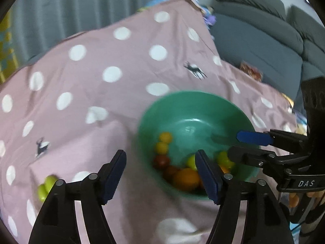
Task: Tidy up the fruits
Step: 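Withdraw both open tools toward the two small green fruits, then close the left tool on a small green fruit while the right tool grasps the other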
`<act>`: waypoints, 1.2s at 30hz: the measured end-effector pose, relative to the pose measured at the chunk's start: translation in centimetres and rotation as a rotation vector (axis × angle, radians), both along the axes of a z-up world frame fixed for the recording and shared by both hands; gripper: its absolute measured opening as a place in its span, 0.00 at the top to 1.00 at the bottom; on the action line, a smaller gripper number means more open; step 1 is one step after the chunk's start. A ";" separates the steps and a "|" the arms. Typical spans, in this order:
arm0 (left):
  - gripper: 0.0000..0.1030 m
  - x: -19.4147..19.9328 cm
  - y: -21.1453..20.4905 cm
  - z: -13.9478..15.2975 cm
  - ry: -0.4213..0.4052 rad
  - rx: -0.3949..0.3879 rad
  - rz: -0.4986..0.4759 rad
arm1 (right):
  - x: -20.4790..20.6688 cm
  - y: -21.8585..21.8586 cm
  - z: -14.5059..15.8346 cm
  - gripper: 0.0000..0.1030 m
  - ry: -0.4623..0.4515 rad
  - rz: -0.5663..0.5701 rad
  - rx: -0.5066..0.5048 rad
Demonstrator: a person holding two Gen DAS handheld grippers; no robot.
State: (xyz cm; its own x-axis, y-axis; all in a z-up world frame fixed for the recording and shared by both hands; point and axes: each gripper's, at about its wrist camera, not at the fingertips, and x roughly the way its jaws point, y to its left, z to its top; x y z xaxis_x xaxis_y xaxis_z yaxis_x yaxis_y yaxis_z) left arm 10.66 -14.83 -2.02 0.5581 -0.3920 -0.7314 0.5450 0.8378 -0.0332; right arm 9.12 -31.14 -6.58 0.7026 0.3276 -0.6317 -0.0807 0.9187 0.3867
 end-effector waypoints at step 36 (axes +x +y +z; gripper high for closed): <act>0.44 7.4 18.6 -8.6 0.106 0.351 0.145 | 20.1 27.0 -8.7 0.53 0.382 0.454 -0.017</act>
State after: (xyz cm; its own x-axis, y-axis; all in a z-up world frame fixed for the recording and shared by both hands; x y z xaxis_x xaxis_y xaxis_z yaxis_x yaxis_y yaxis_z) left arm 18.10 3.76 -10.61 0.5037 -0.0300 -0.8634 0.4290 0.8762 0.2198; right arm 29.23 -4.10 -15.26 0.2159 0.5296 -0.8203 -0.3253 0.8311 0.4510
